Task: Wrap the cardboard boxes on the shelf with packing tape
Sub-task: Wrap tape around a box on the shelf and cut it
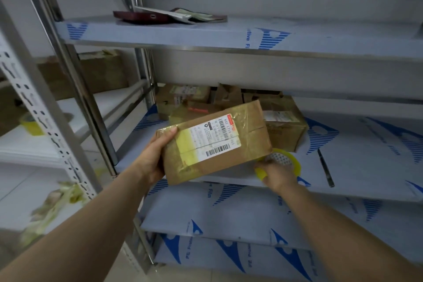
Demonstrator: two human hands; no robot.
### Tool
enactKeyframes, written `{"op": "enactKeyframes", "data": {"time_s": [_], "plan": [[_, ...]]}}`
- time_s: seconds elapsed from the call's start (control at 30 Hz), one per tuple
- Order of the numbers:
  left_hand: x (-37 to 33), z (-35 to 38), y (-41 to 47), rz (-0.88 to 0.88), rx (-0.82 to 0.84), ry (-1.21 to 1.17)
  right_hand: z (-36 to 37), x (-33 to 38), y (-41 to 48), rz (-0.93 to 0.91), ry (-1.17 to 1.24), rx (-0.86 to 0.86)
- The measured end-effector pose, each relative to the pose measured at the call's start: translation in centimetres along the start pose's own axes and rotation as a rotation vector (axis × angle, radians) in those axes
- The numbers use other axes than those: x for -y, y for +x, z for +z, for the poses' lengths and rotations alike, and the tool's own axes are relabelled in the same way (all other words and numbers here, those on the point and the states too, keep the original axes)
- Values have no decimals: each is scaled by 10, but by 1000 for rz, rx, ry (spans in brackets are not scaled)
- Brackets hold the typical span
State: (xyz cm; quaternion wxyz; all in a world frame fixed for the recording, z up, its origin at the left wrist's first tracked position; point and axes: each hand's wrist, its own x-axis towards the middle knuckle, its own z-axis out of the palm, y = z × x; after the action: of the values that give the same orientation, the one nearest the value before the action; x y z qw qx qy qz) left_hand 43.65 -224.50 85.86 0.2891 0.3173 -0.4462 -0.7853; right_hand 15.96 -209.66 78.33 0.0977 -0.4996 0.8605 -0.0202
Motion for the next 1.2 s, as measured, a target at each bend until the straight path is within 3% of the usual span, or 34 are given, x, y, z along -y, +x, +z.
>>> {"op": "enactKeyframes", "data": {"time_s": [0.07,0.13,0.23,0.3,0.37,0.43,0.53,0.67,0.8,1.03,1.2], "plan": [[-1,1,0,-2,6,20,-1,-1,2,-14,58,45],[-4,3,1,2,9,42,-6,0,-1,47,274,-89],[-4,13,8,18,12,62,-32,12,-21,255,1078,-479],[-2,25,16,24,27,65,-55,22,-34,312,1630,-427],[2,39,24,14,64,59,-67,25,-42,219,1842,-304],[4,50,33,-5,84,51,-76,21,-48,161,1655,-324],[10,66,47,-34,162,89,-81,7,-54,246,1318,-412],[23,97,61,-93,187,69,-86,-11,-70,336,1363,-542],[40,127,72,-159,278,63,-89,-34,-93,425,1409,-546],[75,199,77,-239,426,102,-100,-85,-133,673,1267,-697],[88,230,75,-262,437,96,-101,-121,-144,633,1331,-635]]}}
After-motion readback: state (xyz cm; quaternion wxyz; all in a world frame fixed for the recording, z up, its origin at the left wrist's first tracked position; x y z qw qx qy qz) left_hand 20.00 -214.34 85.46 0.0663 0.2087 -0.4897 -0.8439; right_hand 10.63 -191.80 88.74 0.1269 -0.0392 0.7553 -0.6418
